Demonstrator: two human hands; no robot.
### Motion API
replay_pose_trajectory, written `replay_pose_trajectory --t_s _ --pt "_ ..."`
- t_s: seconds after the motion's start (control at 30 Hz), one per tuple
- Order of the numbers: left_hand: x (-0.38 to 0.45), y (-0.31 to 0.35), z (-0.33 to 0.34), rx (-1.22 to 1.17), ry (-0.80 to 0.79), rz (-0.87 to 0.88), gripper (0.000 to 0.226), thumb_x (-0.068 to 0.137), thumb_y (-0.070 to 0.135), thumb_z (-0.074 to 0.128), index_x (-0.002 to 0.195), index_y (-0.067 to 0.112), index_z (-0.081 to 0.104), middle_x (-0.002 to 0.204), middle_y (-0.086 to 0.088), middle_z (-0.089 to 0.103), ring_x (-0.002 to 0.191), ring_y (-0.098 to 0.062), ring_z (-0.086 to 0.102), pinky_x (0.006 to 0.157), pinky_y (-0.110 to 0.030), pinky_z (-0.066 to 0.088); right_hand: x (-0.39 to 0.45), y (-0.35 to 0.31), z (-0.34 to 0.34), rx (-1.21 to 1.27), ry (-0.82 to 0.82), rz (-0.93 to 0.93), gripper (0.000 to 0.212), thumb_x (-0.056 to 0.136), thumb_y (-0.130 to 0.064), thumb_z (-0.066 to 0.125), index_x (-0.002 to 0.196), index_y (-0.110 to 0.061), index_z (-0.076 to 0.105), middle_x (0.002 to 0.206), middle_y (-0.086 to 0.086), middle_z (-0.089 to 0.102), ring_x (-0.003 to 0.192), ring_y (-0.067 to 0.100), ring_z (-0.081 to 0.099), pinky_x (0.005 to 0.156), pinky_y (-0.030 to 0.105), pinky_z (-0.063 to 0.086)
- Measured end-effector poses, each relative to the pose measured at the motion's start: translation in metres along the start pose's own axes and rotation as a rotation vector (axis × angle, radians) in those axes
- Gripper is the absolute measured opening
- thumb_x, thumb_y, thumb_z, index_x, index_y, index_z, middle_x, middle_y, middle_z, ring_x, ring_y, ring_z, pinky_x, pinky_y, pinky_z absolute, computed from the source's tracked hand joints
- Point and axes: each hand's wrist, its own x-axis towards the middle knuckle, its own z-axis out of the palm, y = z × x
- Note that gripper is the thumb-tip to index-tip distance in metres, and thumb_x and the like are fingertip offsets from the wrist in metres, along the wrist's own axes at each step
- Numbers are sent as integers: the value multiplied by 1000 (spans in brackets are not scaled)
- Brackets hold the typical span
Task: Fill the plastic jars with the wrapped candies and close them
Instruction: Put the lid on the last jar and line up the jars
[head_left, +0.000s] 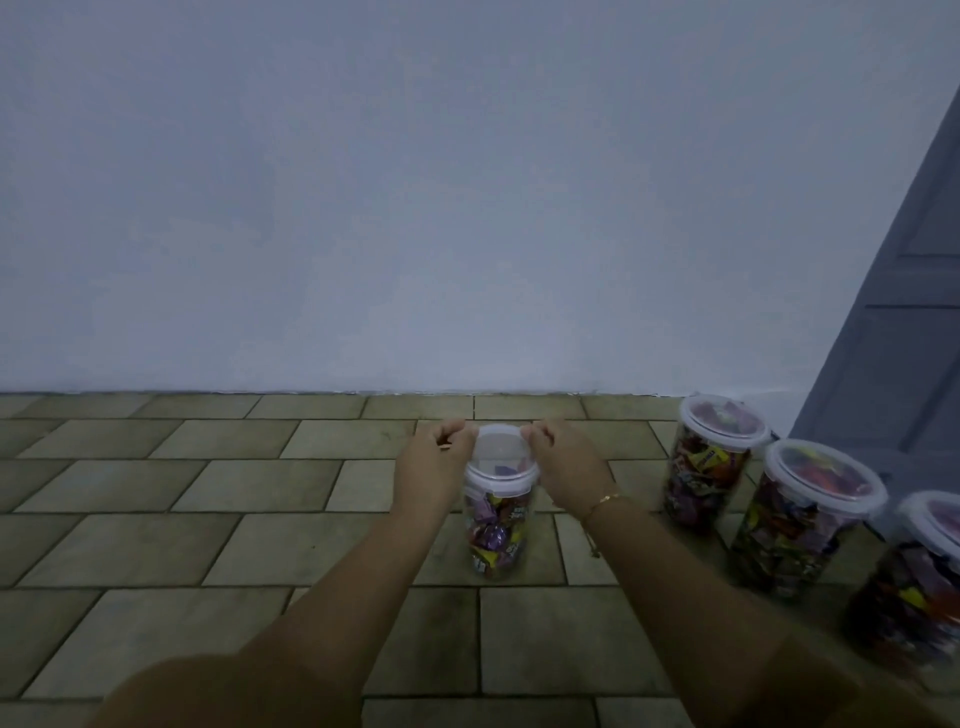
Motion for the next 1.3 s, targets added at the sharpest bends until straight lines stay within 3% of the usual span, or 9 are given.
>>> replay_pose_trajectory --t_s 0.17,0.27,0.33,0.47,0.67,0.8,0.93,1.13,1.3 --pt "-1 -1 2 -30 -8 40 26 95 30 53 114 17 66 106 5 64 95 -11 58 83 -28 46 1 9 10 93 -31 -76 40 103 -21 24 137 -10 43 135 7 49 117 15 46 90 17 33" --pt "-5 0 1 -112 -61 -31 22 97 32 49 84 26 67 81 7 64 77 -11 59 76 -34 50 -1 14 12 257 -83 -71 41 103 -23 22 127 -11 53 117 10 58 90 10 53 68 9 43" --pt "-6 -1 2 -139 -58 -55 25 97 34 49 79 27 64 78 8 62 76 -10 59 76 -34 50 1 15 14 308 -83 -66 40 103 -22 22 114 -10 59 98 9 60 77 9 52 60 11 43" --pt "-4 -4 0 -115 -60 -29 27 97 37 47 88 22 67 80 4 65 77 -14 61 70 -29 47 2 16 17 369 -85 -45 37 103 -22 23 105 -14 59 96 9 59 83 17 54 72 30 46" --pt "-4 -8 5 -136 -55 -55 36 97 41 46 76 21 67 77 -5 66 72 -17 60 62 -27 44 5 23 26 395 -59 -22 40 95 -37 27 107 -17 60 105 7 61 96 24 58 84 37 50" --pt "-15 -11 16 -216 58 -71 39 101 39 36 87 23 68 79 2 67 77 -13 62 62 -24 45 -3 26 40 619 186 55 44 103 -31 30 93 -11 68 89 9 68 84 20 63 65 18 50" --pt "-23 -14 28 -282 223 -100 47 101 43 27 75 33 65 78 6 67 78 -11 63 75 -35 52 -6 26 54 728 372 109 54 102 -38 28 74 -15 69 75 7 69 72 16 64 63 23 50" --pt "-21 -21 39 -310 318 -85 68 86 70 14 81 31 70 81 3 71 81 -13 65 78 -42 55 -5 27 53 671 397 53 52 102 -35 26 72 -21 66 73 5 68 72 16 64 65 26 50" --pt "-19 -36 33 -276 166 75 88 69 92 20 103 27 69 99 5 70 97 -14 63 86 -43 53 -6 26 42 641 262 92 56 99 -46 28 74 -19 69 76 3 69 75 15 64 66 23 48"
